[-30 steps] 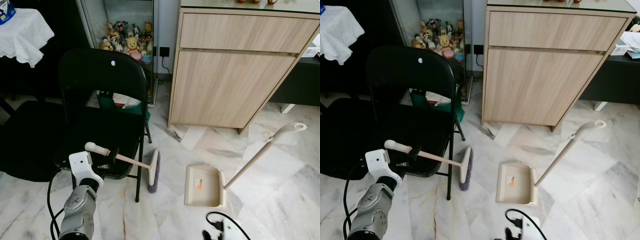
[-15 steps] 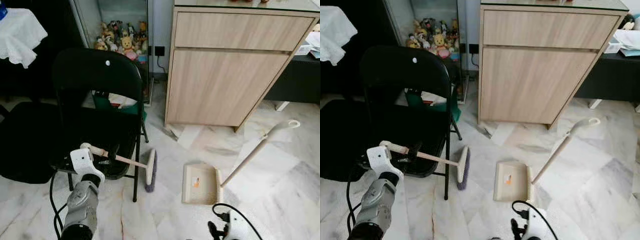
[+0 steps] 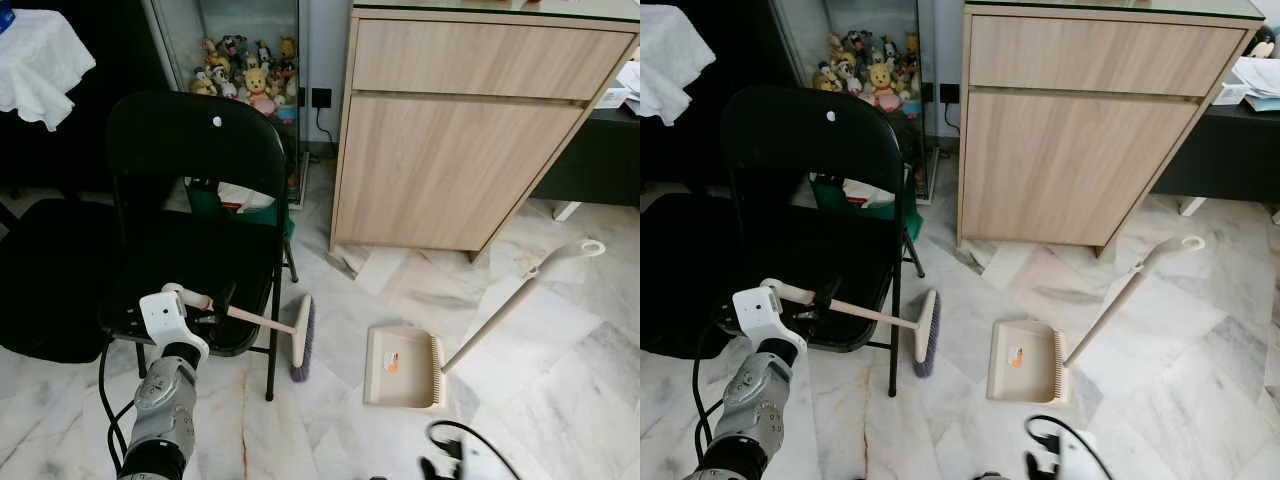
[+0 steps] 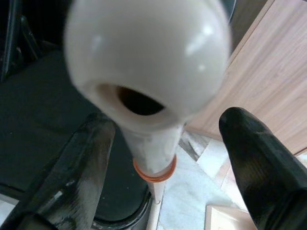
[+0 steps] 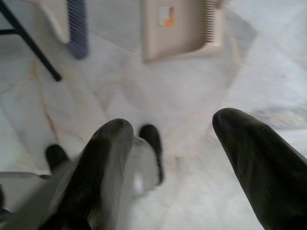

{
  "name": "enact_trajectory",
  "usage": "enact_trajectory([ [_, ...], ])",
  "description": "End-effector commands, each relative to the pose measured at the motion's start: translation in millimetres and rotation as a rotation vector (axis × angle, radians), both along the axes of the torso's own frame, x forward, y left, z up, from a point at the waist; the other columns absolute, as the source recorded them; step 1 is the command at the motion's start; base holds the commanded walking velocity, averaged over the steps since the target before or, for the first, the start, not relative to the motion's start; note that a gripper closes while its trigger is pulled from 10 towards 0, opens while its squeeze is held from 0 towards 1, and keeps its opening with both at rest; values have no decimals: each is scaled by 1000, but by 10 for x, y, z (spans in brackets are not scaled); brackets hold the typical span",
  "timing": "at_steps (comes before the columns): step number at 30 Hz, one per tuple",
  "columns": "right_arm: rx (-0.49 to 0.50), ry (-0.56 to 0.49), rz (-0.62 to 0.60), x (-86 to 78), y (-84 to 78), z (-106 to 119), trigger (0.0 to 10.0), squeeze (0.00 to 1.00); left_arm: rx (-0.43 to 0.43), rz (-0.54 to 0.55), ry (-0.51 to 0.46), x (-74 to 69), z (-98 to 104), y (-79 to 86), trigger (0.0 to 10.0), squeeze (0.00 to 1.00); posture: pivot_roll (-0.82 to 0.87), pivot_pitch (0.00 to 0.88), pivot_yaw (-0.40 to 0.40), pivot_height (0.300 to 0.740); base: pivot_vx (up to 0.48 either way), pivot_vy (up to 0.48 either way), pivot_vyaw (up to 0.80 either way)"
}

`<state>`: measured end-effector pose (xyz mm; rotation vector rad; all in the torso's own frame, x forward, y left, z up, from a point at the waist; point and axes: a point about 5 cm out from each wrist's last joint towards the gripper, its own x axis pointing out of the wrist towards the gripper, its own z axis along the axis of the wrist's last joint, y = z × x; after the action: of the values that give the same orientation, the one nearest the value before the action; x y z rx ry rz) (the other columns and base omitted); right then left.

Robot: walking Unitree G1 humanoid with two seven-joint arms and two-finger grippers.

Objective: Sweep floor

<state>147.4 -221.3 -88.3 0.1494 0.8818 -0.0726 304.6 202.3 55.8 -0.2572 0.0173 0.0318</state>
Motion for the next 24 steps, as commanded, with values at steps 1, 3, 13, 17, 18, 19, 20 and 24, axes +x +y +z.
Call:
enact_trajectory([
  [1,10,7,-20,-100,-90,-10,10000,0,-3,7,20,-30,-59,5,0,0,-176,189,-39,740,0,0,0],
  [3,5,5,-27,-132,-202,11,10000,0,-4,6,19,-29,-62,1,0,0,-176,190,-39,740,0,0,0],
  [13,39,-7,15,147,425,-21,10000,0,-14,1,26,-38,-81,0,0,0,-175,193,-39,740,0,0,0],
  [17,45,3,23,97,554,-51,10000,0,-17,-1,31,-44,-91,9,0,0,-175,193,-39,740,0,0,0],
  [18,45,3,23,97,554,-51,10000,0,-17,-1,31,-44,-91,9,0,0,-175,193,-39,740,0,0,0],
  [19,47,9,24,47,559,-68,10000,0,-17,-2,33,-46,-95,14,0,0,-173,194,-38,740,0,0,0],
  [20,48,12,24,32,566,-74,10000,0,-17,-3,34,-47,-97,15,0,0,-173,194,-38,740,0,0,0],
  [24,50,16,24,28,590,-79,10000,0,-16,-5,36,-49,-101,16,0,0,-173,194,-37,740,0,0,0],
])
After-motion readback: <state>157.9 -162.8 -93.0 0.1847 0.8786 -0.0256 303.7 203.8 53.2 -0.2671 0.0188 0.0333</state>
